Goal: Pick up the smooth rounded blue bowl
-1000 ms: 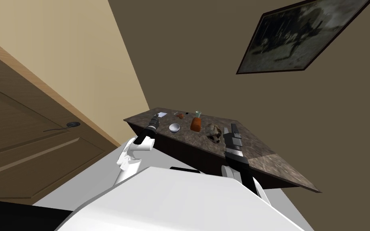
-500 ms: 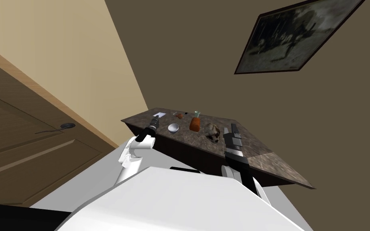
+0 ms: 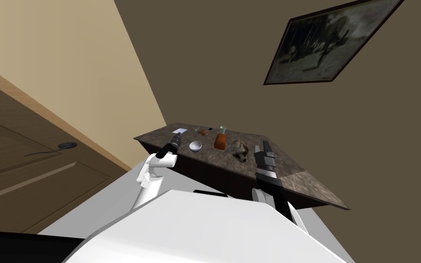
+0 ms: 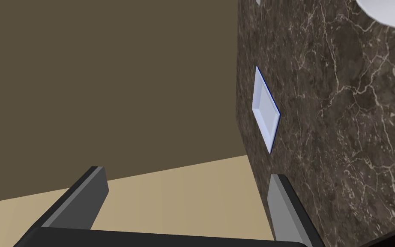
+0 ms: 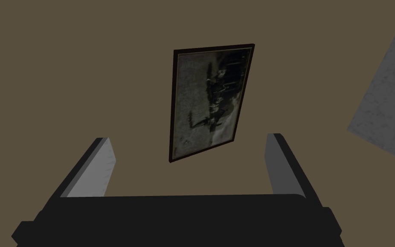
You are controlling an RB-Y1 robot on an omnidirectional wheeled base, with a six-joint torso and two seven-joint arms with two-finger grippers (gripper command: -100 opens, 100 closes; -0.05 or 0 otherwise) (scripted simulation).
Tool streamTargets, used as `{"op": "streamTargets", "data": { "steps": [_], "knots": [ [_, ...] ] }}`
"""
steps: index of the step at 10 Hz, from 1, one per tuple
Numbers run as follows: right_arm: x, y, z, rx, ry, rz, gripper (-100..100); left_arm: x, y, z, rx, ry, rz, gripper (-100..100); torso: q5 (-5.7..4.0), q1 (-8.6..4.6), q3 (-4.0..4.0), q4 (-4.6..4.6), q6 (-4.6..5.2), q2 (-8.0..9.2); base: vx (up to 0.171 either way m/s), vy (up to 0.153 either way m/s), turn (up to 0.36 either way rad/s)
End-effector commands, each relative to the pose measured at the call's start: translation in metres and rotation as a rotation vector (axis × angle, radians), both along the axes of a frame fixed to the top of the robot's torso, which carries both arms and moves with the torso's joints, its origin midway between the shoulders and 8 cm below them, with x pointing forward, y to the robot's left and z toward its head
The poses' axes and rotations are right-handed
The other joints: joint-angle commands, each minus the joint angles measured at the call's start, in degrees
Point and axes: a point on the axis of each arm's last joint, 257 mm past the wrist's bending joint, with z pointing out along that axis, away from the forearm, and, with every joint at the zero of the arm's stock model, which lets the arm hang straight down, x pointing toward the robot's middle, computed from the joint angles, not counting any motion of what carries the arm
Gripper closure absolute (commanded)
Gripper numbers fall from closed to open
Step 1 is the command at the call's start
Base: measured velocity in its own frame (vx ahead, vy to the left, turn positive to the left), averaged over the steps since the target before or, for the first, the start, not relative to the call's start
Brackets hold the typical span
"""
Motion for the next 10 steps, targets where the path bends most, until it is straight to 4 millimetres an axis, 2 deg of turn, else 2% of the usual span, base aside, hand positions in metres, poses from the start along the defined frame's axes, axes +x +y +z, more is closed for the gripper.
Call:
{"op": "streamTargets", "data": {
  "steps": [1,10],
  "knots": [
    [0.000,0.000,0.000,0.000,0.000,0.000,0,-0.001,0.002,-0.006,-0.006,0.025,0.008,-100,0.00,0.00,0.00,0.00,0.00,0.00,0.005,-0.006,0.007],
    [0.000,0.000,0.000,0.000,0.000,0.000,0,-0.005,0.012,-0.039,-0.058,0.206,0.080,-100,0.01,0.03,0.01,0.00,-0.01,0.02,0.008,-0.012,-0.045]
  ]
}}
